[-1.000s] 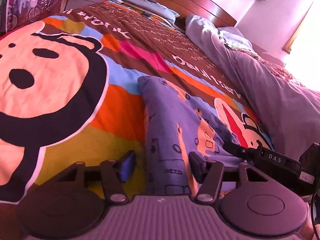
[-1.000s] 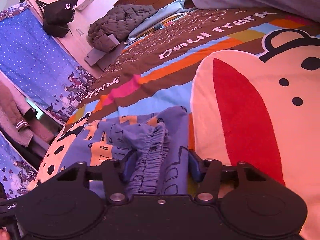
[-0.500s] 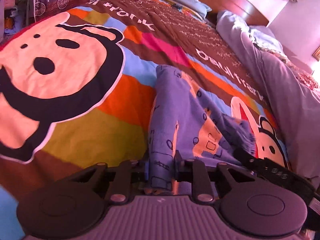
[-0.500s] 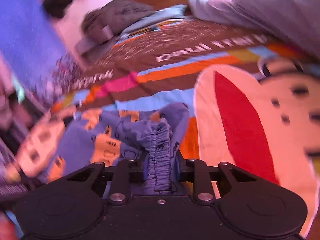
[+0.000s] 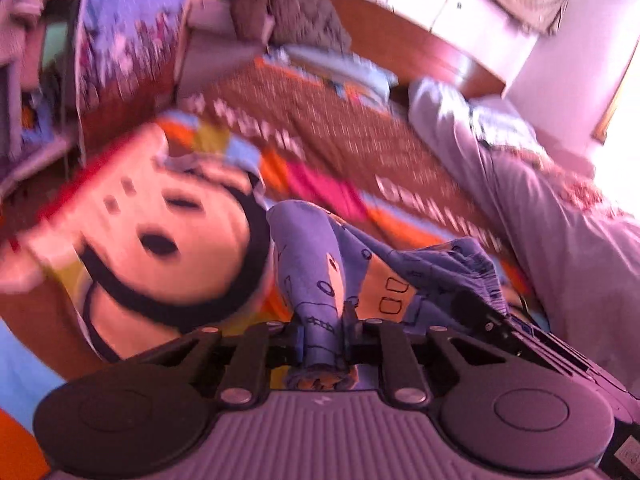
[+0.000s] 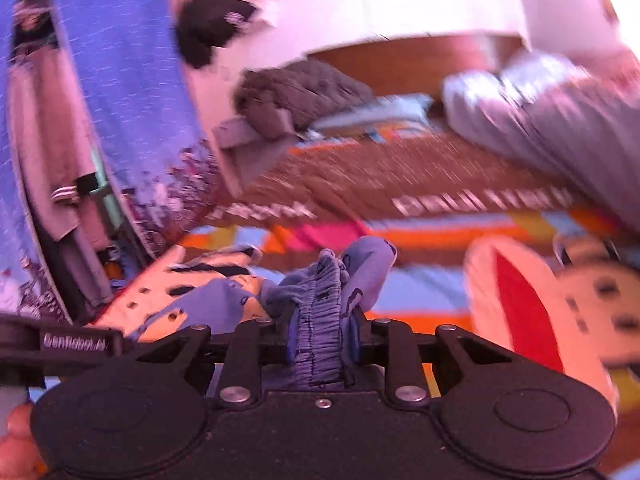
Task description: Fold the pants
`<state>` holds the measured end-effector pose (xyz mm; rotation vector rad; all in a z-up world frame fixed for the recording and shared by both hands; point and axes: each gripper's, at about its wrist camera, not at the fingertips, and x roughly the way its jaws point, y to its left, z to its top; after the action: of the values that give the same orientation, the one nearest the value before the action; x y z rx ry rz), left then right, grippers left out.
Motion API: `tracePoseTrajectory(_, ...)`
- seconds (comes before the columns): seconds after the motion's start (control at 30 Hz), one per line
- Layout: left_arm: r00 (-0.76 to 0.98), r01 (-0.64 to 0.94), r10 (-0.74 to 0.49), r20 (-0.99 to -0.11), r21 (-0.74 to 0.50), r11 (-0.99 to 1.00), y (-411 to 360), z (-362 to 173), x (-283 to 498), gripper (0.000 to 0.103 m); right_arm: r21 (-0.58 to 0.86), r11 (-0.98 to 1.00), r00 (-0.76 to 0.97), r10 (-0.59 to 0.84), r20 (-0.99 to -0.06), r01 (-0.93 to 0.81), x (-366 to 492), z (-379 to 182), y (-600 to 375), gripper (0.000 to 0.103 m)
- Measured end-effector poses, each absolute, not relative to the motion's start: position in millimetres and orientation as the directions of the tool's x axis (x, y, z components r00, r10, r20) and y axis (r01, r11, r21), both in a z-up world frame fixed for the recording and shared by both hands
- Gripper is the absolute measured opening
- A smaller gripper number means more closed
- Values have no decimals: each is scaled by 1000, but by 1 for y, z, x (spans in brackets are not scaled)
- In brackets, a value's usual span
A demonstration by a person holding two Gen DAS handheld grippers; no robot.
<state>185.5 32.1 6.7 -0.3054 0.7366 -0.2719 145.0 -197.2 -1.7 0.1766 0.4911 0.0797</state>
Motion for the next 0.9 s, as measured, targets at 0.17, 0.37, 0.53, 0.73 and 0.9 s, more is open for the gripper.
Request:
tracePoseTrajectory(0.17, 787, 88, -241, -568, -283, 955, 74, 30, 200, 18, 236, 965, 892, 205, -403, -114, 187, 16, -161, 26)
tracePoseTrajectory(0.37, 684, 10, -211, -698, -280, 960, 111, -33, 234, 23, 307, 945, 801, 271, -533, -115, 253, -32, -133, 27)
tracePoseTrajectory(0.53, 645, 63, -224, -731, -241, 968, 108, -68, 236, 37, 353, 933, 748, 287, -598, -75, 262, -102, -148, 44)
tracePoseTrajectory(0.73, 635, 83, -229, -738, -230, 970, 103, -70, 240, 43, 482, 874, 748, 360, -558, -61, 261, -111, -164, 54)
tracePoseTrajectory(0.9, 633, 80, -265, -728, -278, 957, 114, -75, 233, 48, 455, 886, 748, 363, -555, -92, 259, -111, -157, 66)
